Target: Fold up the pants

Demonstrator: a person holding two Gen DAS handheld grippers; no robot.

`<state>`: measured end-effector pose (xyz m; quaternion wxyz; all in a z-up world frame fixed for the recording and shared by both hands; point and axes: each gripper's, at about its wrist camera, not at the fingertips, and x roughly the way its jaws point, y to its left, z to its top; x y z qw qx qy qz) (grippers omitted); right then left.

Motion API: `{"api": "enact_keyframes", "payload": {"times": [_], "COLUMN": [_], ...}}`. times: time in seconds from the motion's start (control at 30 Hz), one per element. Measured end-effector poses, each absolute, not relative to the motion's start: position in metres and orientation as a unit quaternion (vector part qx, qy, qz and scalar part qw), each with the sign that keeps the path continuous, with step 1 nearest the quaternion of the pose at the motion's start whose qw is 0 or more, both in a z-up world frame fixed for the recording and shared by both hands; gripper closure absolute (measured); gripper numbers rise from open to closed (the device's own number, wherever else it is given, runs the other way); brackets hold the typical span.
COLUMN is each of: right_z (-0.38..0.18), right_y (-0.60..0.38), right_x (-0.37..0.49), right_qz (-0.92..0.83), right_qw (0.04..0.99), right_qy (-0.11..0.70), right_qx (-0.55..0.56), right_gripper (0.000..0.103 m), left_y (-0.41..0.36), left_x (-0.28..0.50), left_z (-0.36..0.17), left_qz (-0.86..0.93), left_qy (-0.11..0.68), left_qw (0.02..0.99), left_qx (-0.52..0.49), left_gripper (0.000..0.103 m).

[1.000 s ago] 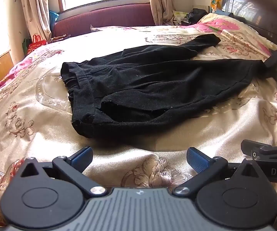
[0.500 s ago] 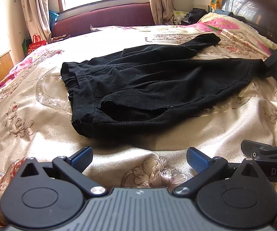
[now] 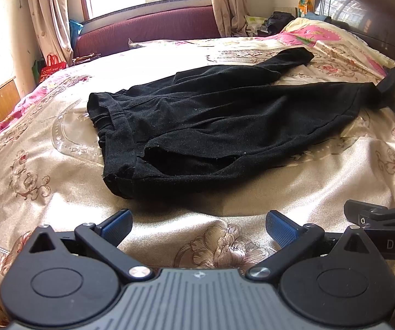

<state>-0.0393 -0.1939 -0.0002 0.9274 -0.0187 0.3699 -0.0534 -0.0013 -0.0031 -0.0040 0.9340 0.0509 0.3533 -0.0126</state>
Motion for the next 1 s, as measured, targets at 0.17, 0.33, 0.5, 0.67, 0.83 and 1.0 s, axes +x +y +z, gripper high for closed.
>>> {"api": "enact_keyframes", "payload": {"times": [0.17,0.33,0.5,0.67,0.83,1.0], "right_z": [0.0,0.0,0.0,0.0,0.006,0.012], "right_y": [-0.194,-0.194,-0.193,-0.19,-0.177,-0.167], "right_x": [-0.039,-0.039,-0.039,-0.038,-0.033,-0.015], "right_qz": [-0.053,-0.054,-0.054,-0.049,-0.007,0.032], "right_qw": [0.927,0.927,0.927,0.927,0.934,0.939], "right_qy": [0.37,0.37,0.37,0.372,0.351,0.333], "right_qx": [-0.019,-0.019,-0.019,-0.023,-0.057,-0.079], "right_gripper": [0.006,0.006,0.006,0.006,0.006,0.006], "left_y": [-0.003,-0.003,-0.003,-0.002,0.007,0.027], "left_x": [-0.001,-0.002,-0.002,-0.001,0.005,0.021], "left_z": [-0.004,-0.003,-0.003,-0.002,0.0,-0.004], "left_qz": [-0.012,-0.012,-0.012,-0.01,-0.001,0.013], "left_qy": [0.353,0.352,0.352,0.347,0.332,0.33], "left_qw": [0.934,0.934,0.934,0.936,0.941,0.94], "left_qx": [0.052,0.054,0.054,0.056,0.07,0.085], "left_gripper": [0.0,0.0,0.0,0.0,0.0,0.0]}}
